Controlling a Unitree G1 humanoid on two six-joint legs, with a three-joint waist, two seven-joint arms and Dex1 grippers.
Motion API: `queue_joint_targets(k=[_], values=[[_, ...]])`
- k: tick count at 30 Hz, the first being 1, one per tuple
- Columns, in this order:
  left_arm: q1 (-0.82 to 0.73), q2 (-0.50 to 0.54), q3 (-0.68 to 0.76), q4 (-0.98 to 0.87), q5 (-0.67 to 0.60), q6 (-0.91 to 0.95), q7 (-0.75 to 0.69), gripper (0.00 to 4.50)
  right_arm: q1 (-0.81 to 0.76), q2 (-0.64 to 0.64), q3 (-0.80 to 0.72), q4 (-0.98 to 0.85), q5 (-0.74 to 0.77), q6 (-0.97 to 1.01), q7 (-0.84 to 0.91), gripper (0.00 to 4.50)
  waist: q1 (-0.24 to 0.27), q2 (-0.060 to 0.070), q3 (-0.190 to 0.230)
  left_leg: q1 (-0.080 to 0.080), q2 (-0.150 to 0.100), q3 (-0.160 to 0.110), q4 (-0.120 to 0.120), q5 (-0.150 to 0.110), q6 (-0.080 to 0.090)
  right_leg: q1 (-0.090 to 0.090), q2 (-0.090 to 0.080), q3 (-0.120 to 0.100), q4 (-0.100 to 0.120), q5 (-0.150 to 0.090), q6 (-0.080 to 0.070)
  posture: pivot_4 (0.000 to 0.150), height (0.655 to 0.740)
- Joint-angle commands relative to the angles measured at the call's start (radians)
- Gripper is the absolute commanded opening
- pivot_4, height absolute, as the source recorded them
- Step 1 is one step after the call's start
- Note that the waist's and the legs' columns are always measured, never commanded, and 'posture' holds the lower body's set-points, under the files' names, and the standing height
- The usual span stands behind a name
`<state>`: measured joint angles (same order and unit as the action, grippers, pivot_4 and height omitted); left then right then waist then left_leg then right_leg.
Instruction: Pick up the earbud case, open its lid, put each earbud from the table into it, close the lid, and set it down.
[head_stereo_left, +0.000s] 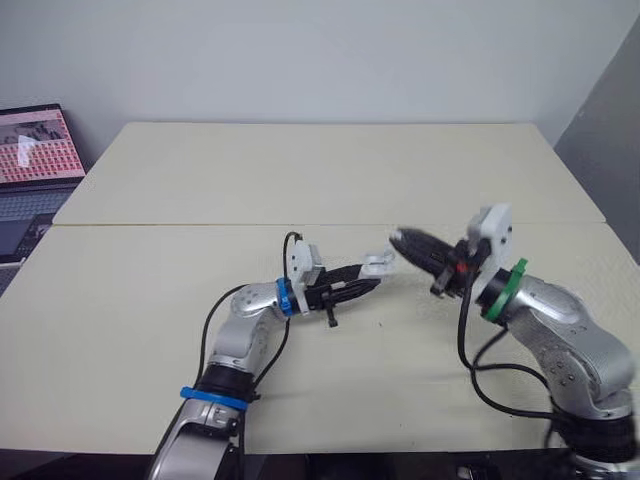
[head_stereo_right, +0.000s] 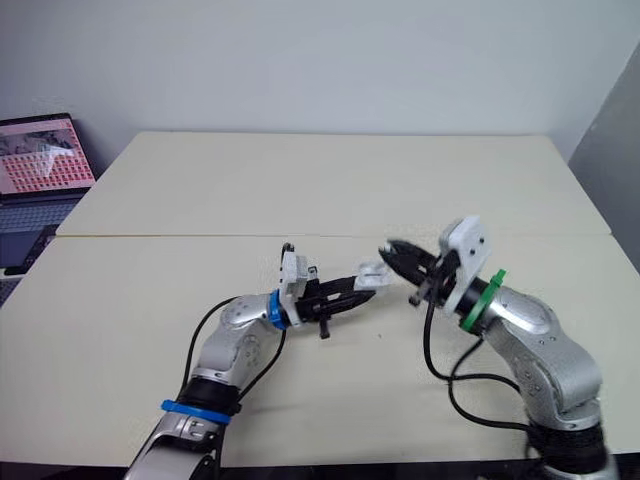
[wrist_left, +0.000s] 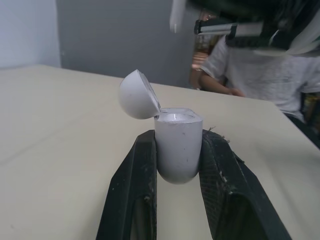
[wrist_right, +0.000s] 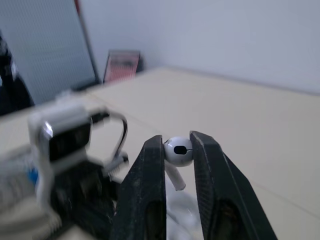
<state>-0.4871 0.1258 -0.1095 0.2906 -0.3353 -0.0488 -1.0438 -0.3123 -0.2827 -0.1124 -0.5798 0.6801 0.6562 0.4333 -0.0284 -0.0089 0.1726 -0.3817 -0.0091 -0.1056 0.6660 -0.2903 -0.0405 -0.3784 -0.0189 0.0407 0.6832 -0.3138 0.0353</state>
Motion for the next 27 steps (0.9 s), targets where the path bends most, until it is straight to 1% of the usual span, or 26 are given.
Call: queue_joint_targets(k=[1, 5, 9, 15, 27], values=[[-0.039, -0.062, 0.012, 0.008, 0.050, -0.079, 0.137, 0.77, -0.029, 0.059, -0.044, -0.022, 0.074, -0.032, -0.064, 0.37, 0.000, 0.000, 0.000, 0.000, 0.000, 0.000, 0.000, 0.000, 0.000, 0.000, 0.000, 0.000, 0.000, 0.000, 0.000, 0.150, 0.7400], [-0.068, -0.146, 0.023, 0.021, 0.059, -0.148, 0.242, 0.77, -0.043, 0.080, -0.021, 0.018, 0.043, -0.066, -0.077, 0.37, 0.000, 0.000, 0.000, 0.000, -0.001, 0.003, 0.000, 0.000, 0.000, -0.001, -0.001, -0.001, 0.000, 0.000, 0.001, 0.150, 0.7400], [-0.073, -0.196, 0.014, 0.015, 0.069, -0.190, 0.292, 0.77, -0.024, 0.101, -0.005, 0.045, 0.040, -0.085, -0.092, 0.37, -0.001, 0.000, 0.000, 0.000, -0.001, 0.003, 0.000, 0.000, 0.000, -0.001, 0.000, 0.000, 0.001, 0.000, 0.001, 0.150, 0.7400], [-0.056, -0.206, -0.004, 0.007, 0.077, -0.224, 0.309, 0.77, -0.012, 0.128, 0.011, 0.058, 0.054, -0.086, -0.121, 0.37, -0.002, 0.000, 0.000, 0.001, -0.001, 0.004, 0.000, 0.000, 0.000, -0.002, 0.000, 0.000, 0.001, 0.000, 0.001, 0.150, 0.7400], [-0.047, -0.190, -0.006, -0.009, 0.034, -0.213, 0.261, 0.77, 0.006, 0.136, 0.008, 0.076, 0.067, -0.081, -0.150, 0.37, -0.002, 0.000, 0.000, 0.000, -0.001, 0.004, 0.000, 0.000, 0.000, -0.002, 0.000, 0.000, 0.001, 0.000, 0.001, 0.150, 0.7400]])
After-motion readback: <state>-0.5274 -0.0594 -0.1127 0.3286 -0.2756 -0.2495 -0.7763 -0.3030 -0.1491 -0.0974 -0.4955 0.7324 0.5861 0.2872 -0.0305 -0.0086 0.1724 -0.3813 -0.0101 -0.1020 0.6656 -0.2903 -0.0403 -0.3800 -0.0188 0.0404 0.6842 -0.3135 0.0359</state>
